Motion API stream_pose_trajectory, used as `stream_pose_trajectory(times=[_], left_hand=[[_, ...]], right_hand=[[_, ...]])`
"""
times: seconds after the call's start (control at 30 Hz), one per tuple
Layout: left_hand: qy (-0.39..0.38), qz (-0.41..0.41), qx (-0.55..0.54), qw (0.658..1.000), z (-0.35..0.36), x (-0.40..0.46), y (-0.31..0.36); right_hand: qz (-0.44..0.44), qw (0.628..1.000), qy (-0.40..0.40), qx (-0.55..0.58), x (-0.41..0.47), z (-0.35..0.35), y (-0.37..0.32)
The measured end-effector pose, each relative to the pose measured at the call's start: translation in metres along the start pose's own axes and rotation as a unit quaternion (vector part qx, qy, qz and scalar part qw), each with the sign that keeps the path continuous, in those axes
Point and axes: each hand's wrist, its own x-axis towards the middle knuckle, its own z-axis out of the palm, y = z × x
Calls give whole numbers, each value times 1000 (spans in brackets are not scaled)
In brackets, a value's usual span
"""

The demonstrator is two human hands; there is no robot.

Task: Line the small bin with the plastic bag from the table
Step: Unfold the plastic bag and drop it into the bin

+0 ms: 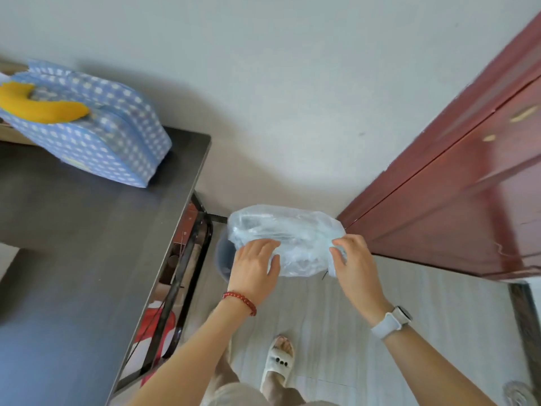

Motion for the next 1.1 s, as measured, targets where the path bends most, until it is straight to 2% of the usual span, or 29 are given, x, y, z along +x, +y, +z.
stream_pose_trajectory(times=[0.13,0.23,0.37,0.57,0.7,0.83,0.97,1.03,1.1], left_hand=[[-13,-18,75,997,17,7,-4],[-29,-71,119,990,30,8,-28],[-32,-112,139,983,38,5,-66],[-56,-163,135,976,79,15,-136],[-32,-184,119,975,120,24,-180],[7,-181,107,978,161,31,-223],[19,-159,122,979,203,43,-267],[9,-160,139,977,226,52,-291],[10,-166,143,976,249,63,-315]], right_hand=[[-27,998,-65,-3,3,9,29],[-70,989,-129,18,10,30,34],[-108,981,-149,68,23,70,26],[-120,980,-109,118,47,163,42],[-130,978,-58,152,55,220,60],[-178,969,15,170,67,259,78],[-216,959,50,178,82,308,98],[-243,956,54,153,94,340,111],[-232,962,22,139,106,375,125]])
